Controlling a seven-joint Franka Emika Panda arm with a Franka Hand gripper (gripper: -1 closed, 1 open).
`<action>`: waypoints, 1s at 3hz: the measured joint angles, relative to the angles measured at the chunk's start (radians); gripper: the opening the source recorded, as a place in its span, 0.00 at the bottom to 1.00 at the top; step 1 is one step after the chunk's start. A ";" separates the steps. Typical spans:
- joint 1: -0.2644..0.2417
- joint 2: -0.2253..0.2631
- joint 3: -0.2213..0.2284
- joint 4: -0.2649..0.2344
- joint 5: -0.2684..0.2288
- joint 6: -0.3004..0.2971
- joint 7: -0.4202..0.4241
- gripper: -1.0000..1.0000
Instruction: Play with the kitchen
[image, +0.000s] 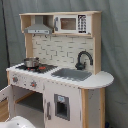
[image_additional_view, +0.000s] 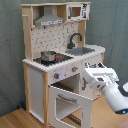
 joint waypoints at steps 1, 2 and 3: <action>0.003 -0.088 0.027 0.005 -0.044 0.000 -0.018 1.00; -0.001 -0.167 0.060 -0.026 -0.050 0.042 -0.030 1.00; -0.008 -0.161 0.040 -0.069 -0.043 0.134 -0.025 1.00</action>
